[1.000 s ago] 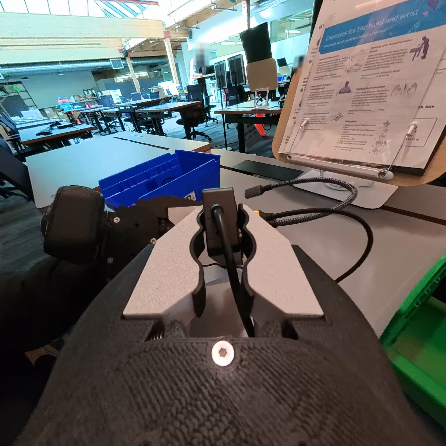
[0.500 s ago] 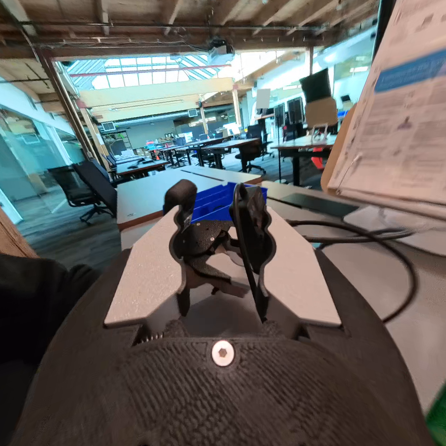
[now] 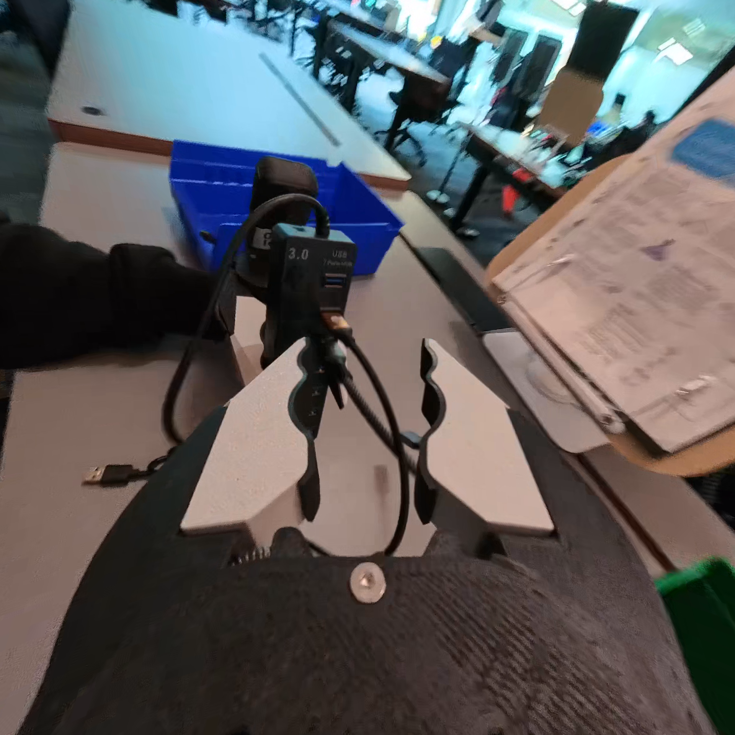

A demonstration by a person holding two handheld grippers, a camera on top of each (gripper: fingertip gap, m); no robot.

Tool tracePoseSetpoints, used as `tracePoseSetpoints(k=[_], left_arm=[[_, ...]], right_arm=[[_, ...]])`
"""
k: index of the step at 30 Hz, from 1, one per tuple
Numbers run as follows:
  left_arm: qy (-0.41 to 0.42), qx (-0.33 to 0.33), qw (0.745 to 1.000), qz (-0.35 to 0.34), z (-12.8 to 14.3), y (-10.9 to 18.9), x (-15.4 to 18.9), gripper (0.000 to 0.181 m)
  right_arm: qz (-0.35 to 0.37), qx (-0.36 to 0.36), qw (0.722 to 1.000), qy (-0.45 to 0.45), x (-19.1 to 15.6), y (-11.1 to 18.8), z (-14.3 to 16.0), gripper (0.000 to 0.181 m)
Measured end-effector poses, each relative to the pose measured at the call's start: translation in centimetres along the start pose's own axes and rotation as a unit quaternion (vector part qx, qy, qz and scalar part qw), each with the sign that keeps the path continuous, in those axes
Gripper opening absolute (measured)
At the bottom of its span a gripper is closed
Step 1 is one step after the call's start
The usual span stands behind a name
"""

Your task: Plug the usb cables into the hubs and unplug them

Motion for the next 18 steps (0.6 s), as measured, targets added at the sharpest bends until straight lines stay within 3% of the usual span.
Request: tracePoseSetpoints(k=[3,5,6,10,12,14,16,18], left_arm=[[-0.009,-0.018,1.000,0.020,0.7,-0.2,0.4,0.053],[-0.013,-0.034,0.999,0.015,1.0,-0.3,0.3,0.053],[-0.012,-0.041,0.999,0.010,1.1,-0.3,0.2,0.053],[-0.005,-0.039,0.999,-0.012,1.2,0.3,-0.4,0.053],[-0.018,-0.052,0.998,-0.023,1.2,0.6,-0.5,0.053],[-0.027,-0.067,0.997,-0.028,1.3,0.6,-0.5,0.053],[-0.033,-0.065,0.997,-0.022,1.4,0.3,-0.3,0.053],[-0.039,-0.067,0.997,-0.005,1.5,-0.2,0.0,0.053]], right_arm=[[-0.070,-0.051,0.996,-0.017,0.4,-3.3,1.0,0.046],[-0.076,-0.074,0.994,0.006,0.1,-4.5,1.6,0.062],[-0.080,-0.076,0.994,0.022,-0.2,-4.6,1.7,0.054],[-0.077,-0.037,0.996,0.008,-0.3,-5.0,1.8,0.052],[-0.120,0.004,0.993,-0.014,-0.9,-4.4,1.5,0.074],[-0.122,0.035,0.991,-0.037,-0.9,-4.0,1.5,0.065],[-0.114,0.014,0.993,-0.022,-1.1,-4.6,2.6,0.074],[-0.123,-0.007,0.992,-0.007,-1.5,-5.6,3.9,0.072]])
Point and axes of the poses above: each gripper's, where its closed fingertips meet, y back along the fingers, z out of its underside, x = y × z across the jaws, the point moved 9 cm from there along y, back along the fingers, and after that the axes turned 7 degrees about -y, right-handed, at the moved point
